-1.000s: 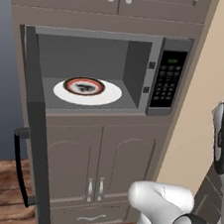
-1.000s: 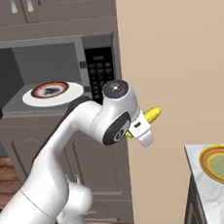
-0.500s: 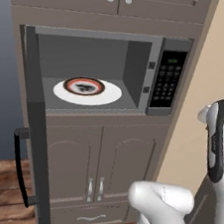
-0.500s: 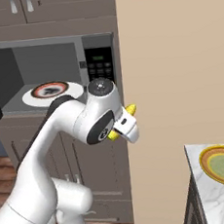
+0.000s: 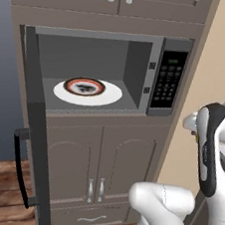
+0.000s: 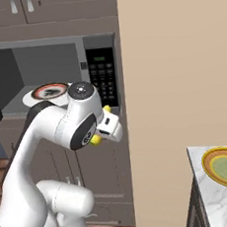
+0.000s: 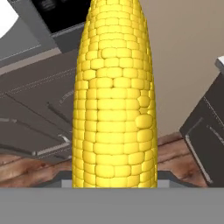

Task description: Pick the corn from the counter and place it in the microwave. Then turn on the microwave.

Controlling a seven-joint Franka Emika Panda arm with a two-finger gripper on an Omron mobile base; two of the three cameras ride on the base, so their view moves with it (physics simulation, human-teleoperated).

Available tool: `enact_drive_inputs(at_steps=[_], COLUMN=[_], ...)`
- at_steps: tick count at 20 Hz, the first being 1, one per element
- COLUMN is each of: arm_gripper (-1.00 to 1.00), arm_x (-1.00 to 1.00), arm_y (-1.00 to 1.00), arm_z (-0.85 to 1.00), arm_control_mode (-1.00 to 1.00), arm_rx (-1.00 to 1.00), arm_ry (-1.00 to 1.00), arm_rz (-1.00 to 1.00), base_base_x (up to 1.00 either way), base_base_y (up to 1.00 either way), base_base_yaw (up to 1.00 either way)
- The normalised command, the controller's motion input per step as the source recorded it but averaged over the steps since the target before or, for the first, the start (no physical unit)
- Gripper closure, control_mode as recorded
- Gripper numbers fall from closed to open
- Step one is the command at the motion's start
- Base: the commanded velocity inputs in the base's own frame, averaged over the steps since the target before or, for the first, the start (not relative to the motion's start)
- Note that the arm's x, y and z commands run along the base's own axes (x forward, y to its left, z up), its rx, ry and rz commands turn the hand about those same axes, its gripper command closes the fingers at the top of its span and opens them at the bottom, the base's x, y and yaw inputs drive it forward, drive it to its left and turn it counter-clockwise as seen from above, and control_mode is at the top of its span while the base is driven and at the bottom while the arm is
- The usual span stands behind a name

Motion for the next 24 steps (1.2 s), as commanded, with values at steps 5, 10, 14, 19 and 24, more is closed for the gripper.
enact_drive_inputs(at_steps=[5,10,14,19,24], arm_gripper=[1.00,1.00,1.00,1.00,1.00], arm_x=[0.00,0.00,0.00,0.02,0.06], arm_y=[0.55,0.52,0.43,0.42,0.38], arm_z=[0.00,0.01,0.11,0.11,0.05], arm_control_mode=[-1.00,-1.00,-1.00,-1.00,-1.00], arm_rx=[-0.08,-0.08,-0.06,-0.05,-0.04], arm_ry=[0.00,0.00,-0.01,-0.01,-0.04], arm_rz=[0.29,0.28,0.25,0.21,0.17], base_base_x=[0.00,0.00,0.00,0.00,0.00], base_base_y=[0.00,0.00,0.00,0.00,0.00], base_base_yaw=[0.00,0.00,0.00,0.00,0.00])
